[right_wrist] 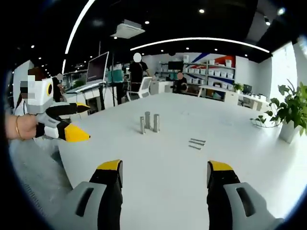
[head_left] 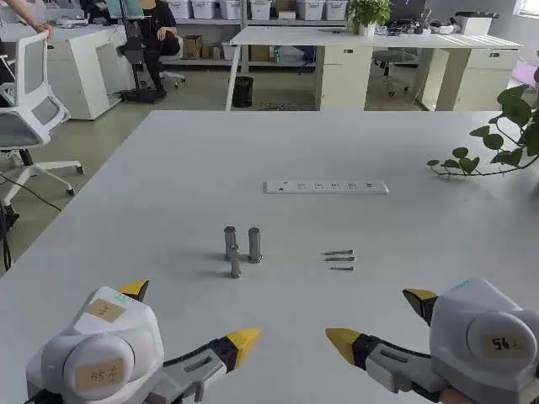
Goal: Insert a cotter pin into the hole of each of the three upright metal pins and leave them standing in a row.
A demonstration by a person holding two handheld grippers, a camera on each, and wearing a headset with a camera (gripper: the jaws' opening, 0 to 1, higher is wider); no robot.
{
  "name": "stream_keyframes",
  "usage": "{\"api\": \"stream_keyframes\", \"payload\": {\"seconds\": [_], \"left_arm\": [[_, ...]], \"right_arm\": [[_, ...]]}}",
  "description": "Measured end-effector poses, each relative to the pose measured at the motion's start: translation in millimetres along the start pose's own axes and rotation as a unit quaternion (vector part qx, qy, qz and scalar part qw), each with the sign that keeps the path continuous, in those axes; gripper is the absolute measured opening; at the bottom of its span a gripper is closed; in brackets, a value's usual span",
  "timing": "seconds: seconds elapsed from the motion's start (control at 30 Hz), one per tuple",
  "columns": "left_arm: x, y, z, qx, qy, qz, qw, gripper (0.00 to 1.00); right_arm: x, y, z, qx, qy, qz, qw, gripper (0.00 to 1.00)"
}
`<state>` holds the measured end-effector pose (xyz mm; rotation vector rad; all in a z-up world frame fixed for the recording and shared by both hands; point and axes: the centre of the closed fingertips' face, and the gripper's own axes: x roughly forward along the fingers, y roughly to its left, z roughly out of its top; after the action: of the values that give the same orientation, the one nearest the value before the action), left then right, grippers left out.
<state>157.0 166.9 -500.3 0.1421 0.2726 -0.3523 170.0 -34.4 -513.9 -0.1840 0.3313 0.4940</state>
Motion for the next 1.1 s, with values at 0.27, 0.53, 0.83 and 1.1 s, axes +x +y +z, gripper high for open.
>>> {"api": "stream_keyframes", "payload": {"seconds": [0.27,0.53,0.83,1.1], "left_arm": [[0.4,0.7,-0.9,-0.004,0.001,0.001,1.0,0.85],[1.1,0.0,-1.4,-0.002,0.004,-0.001,1.0,0.84],[1.1,-2.4,-1.1,0.007,0.005,-0.004,1.0,0.82],[1.2,-0.9,-2.4,0.008,0.007,-0.002,0.9999,0.81]], "right_arm": [[0.2,-1.7,0.5,-0.003,-0.001,-0.003,1.0,0.67],[-0.2,-3.1,3.2,-0.007,-0.007,-0.005,0.9999,0.64],[1.8,-1.0,1.7,-0.02,-0.003,-0.005,0.9998,0.64],[0.1,-5.9,4.2,-0.013,-0.011,-0.012,0.9998,0.63]]}}
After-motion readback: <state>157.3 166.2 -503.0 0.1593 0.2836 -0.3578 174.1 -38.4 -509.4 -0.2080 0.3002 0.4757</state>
